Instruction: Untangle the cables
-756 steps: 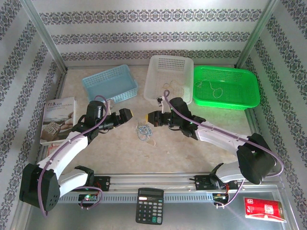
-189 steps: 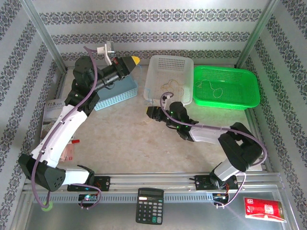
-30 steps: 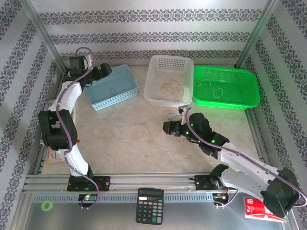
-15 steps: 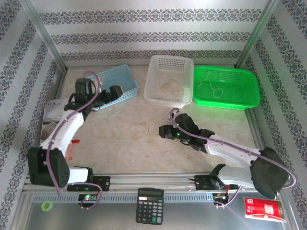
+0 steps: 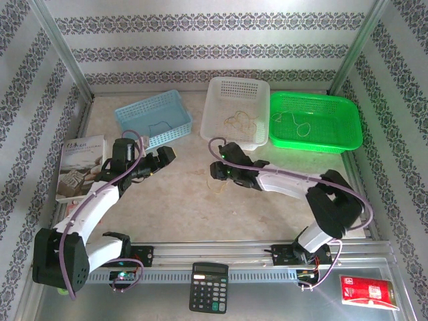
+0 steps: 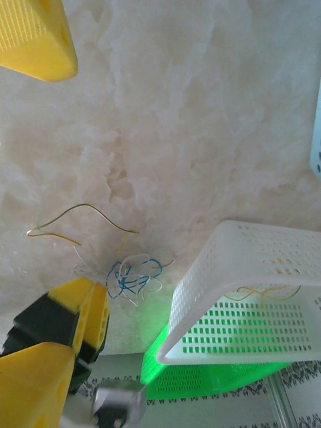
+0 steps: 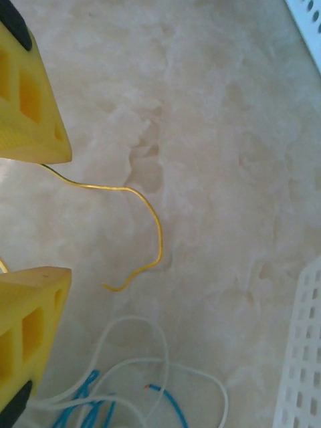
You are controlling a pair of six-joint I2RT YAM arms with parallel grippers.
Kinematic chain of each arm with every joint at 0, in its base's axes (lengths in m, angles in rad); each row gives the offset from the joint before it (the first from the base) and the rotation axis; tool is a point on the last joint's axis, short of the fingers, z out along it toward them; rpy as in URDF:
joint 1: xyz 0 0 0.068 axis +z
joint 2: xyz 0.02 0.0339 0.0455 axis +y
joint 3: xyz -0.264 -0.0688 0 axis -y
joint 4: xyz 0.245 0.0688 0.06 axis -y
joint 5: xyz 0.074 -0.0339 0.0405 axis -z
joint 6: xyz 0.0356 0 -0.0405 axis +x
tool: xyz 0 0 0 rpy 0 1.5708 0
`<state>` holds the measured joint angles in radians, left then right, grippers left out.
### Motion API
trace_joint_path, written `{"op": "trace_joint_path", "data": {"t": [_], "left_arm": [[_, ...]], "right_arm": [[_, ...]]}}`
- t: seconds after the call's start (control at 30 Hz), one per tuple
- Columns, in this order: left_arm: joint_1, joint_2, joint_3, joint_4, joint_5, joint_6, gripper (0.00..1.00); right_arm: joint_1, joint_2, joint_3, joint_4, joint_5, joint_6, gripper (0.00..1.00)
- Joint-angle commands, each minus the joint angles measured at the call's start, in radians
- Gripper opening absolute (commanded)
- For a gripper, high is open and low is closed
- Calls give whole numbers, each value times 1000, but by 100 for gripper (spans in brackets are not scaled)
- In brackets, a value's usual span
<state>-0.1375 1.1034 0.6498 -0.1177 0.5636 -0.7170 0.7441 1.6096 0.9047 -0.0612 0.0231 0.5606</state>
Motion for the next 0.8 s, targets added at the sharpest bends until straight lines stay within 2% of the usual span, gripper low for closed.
{"op": "trace_joint_path", "data": {"t": [0.0, 0.13, 0.4, 0.77], "left_arm": [[-9, -18, 2, 43, -12, -21, 100], [-9, -18, -2, 43, -14, -19, 100], [-10, 0, -3, 63, -6, -27, 100], [-1, 16, 8, 118, 15, -93, 100]], "right_arm": [[6, 59, 65, -34, 28, -38, 41], [9, 87, 85, -35, -12, -29, 38], [65, 35, 20, -29, -68, -47, 53], [130, 91, -10, -11, -60, -42, 53]]}}
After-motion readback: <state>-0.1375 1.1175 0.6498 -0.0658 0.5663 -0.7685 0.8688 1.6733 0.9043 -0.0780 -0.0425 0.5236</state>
